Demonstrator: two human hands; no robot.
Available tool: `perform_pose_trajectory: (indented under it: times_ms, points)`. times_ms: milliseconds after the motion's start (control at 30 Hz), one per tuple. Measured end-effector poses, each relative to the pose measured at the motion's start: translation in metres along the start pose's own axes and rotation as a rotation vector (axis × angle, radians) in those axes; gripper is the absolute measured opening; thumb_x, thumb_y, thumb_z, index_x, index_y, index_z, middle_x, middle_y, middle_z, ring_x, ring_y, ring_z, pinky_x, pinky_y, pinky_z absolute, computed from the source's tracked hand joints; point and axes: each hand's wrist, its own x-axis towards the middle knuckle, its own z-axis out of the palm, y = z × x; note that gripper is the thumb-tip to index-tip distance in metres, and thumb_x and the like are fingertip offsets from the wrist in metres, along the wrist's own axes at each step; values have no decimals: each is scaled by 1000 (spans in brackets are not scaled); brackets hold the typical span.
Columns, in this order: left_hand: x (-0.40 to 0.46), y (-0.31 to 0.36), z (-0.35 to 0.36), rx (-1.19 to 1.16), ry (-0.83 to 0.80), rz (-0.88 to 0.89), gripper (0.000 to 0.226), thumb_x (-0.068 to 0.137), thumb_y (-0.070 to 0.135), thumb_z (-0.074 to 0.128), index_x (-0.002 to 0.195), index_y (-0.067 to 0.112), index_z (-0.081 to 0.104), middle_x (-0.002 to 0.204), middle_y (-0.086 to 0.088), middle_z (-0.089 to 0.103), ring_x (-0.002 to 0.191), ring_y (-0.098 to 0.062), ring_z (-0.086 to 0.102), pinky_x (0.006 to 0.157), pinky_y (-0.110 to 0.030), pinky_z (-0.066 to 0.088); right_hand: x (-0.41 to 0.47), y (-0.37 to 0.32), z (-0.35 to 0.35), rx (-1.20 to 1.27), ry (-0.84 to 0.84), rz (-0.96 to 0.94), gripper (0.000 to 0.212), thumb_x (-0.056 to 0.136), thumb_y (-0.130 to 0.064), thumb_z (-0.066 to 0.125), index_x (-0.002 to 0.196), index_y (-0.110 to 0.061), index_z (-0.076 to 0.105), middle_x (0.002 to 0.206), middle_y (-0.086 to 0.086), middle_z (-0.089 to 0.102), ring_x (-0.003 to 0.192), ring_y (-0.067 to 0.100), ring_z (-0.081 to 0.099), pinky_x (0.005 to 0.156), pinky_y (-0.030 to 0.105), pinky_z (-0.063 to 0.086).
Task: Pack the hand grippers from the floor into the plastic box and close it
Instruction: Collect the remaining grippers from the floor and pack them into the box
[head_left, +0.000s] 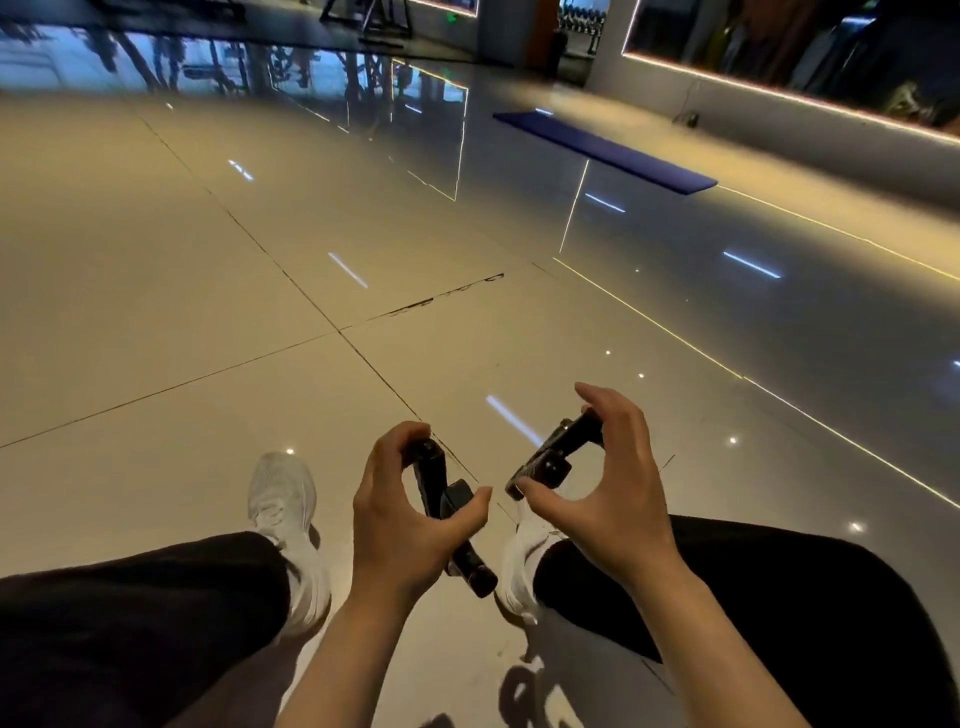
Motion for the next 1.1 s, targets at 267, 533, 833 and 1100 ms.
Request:
perform_pose_trajectory:
  times_ms: [267, 533, 833, 1100]
  points:
    - [-18, 109, -43, 166, -216, 518, 65, 63, 47, 76, 116, 21, 50, 115, -1, 56, 102, -10, 55, 82, -24, 50, -21, -40, -95, 51, -38, -127, 75, 56, -67, 68, 119, -48, 34, 124, -29, 36, 108, -2, 43, 82, 5, 33]
    - [-23, 148, -52, 249, -425, 602, 55, 63, 54, 75, 106, 23, 59, 108, 8, 60, 96, -9, 60, 76, -29, 52, -73, -21, -126, 96, -63, -49, 75, 56, -65, 67, 121, -55, 34, 128, -34, 34, 112, -5, 44, 83, 9, 35]
    - [-49, 124, -34, 314, -451, 678, 54, 64, 53, 75, 106, 25, 56, 106, 5, 51, 88, -11, 57, 64, -26, 52, -89, -28, -126, -35, -127, -21, 76, 56, -68, 63, 121, -59, 26, 124, -39, 31, 110, -17, 39, 79, 7, 35]
    - [-58, 151, -56, 261, -350, 604, 51, 63, 50, 75, 96, 12, 67, 102, -2, 57, 91, -9, 55, 73, -18, 47, -112, -48, -130, -54, -96, 27, 74, 58, -64, 69, 122, -52, 35, 119, -39, 36, 108, -21, 39, 82, 6, 34]
